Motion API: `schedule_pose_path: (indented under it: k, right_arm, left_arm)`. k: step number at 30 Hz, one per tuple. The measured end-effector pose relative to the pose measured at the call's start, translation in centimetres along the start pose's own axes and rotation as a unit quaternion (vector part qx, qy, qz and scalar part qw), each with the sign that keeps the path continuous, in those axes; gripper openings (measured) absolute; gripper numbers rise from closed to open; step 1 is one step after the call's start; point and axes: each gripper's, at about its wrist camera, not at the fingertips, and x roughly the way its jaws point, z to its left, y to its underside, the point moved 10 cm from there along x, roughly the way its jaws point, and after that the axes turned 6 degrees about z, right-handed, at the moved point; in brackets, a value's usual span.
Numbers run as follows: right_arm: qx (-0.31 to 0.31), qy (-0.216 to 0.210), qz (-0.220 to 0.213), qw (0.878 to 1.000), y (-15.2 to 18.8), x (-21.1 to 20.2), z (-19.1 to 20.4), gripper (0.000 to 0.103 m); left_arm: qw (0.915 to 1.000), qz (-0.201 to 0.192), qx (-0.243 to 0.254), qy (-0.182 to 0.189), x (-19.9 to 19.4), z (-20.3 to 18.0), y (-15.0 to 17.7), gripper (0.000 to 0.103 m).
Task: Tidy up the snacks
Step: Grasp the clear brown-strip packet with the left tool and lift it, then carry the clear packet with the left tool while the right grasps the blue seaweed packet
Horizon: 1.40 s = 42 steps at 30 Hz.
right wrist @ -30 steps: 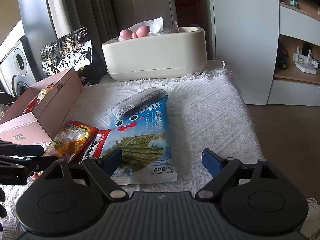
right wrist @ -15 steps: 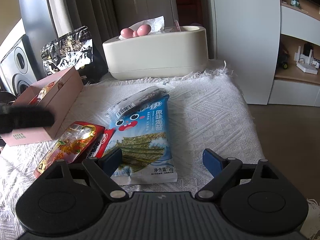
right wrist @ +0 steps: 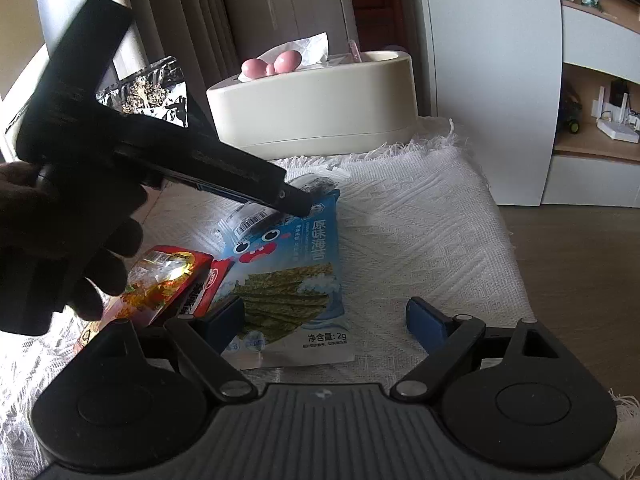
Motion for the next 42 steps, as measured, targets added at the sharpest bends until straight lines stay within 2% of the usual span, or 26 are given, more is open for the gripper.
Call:
schedule_pose_path:
  k: [2, 3, 5, 8, 13, 18, 21, 24, 27, 31, 35, 38, 40, 42]
  right_arm:
    - [0.001, -0.002, -0.001, 1.000, 0.0, 0.0, 0.0, 0.089]
    - [0.003, -0.003, -0.001, 1.000, 0.0, -0.1, 0.0, 0.089]
    - [0.003, -0.003, -0.001, 1.000, 0.0, -0.1, 0.0, 0.089]
    - [0.002, -0.003, 0.000, 1.000, 0.0, 0.0, 0.1, 0.090]
    - [-0.001, -0.004, 0.002, 1.000, 0.0, 0.2, 0.1, 0.092]
    - [-0.002, -0.005, 0.003, 1.000, 0.0, 0.2, 0.1, 0.092]
    - [-0.004, -0.004, 0.003, 1.000, 0.0, 0.3, 0.2, 0.092]
    - [-0.009, 0.000, 0.006, 1.000, 0.0, 0.4, 0.3, 0.093]
    - [-0.022, -0.014, 0.019, 0.999, 0.0, 0.6, 0.5, 0.099]
    - [-0.053, -0.008, 0.050, 0.997, 0.2, 0.9, 1.1, 0.103]
    - [-0.130, 0.011, 0.074, 0.989, 1.3, 0.9, 3.2, 0.102]
    - [-0.174, 0.054, 0.055, 0.982, 1.1, 0.3, 4.3, 0.102]
    - [-0.178, 0.108, 0.035, 0.978, 0.2, -0.4, 4.1, 0.096]
    - [-0.175, 0.159, 0.007, 0.972, -1.0, -1.4, 3.5, 0.096]
  left_arm:
    - [0.9997, -0.006, -0.010, 0.024, 0.2, 0.0, 0.1, 0.060]
    - [0.9994, -0.007, -0.013, 0.031, 0.2, 0.0, 0.1, 0.059]
    - [0.9992, -0.005, -0.019, 0.033, 0.1, 0.2, 0.2, 0.056]
    - [0.9994, -0.009, -0.023, 0.025, -0.5, 0.3, -0.1, 0.044]
    - [0.9996, -0.014, -0.018, 0.018, -2.1, 0.2, 0.1, 0.043]
    - [0.9991, -0.038, -0.018, 0.007, -5.1, 0.4, 1.1, 0.043]
    - [0.9971, -0.067, -0.028, 0.025, -8.1, 0.0, 1.8, 0.043]
    - [0.9926, -0.107, -0.036, 0.045, -12.3, -0.6, 3.5, 0.043]
    - [0.9881, -0.138, -0.049, 0.048, -15.9, -0.5, 6.9, 0.043]
    - [0.9853, -0.147, -0.087, 0.010, -17.7, 1.3, 13.0, 0.043]
    - [0.9781, -0.148, -0.137, -0.049, -17.3, 4.7, 17.9, 0.043]
    - [0.9743, -0.149, -0.164, -0.040, -16.9, 6.2, 19.4, 0.043]
    - [0.9741, -0.146, -0.168, -0.039, -16.5, 6.6, 19.8, 0.043]
    - [0.9732, -0.146, -0.176, -0.028, -16.1, 6.8, 20.1, 0.044]
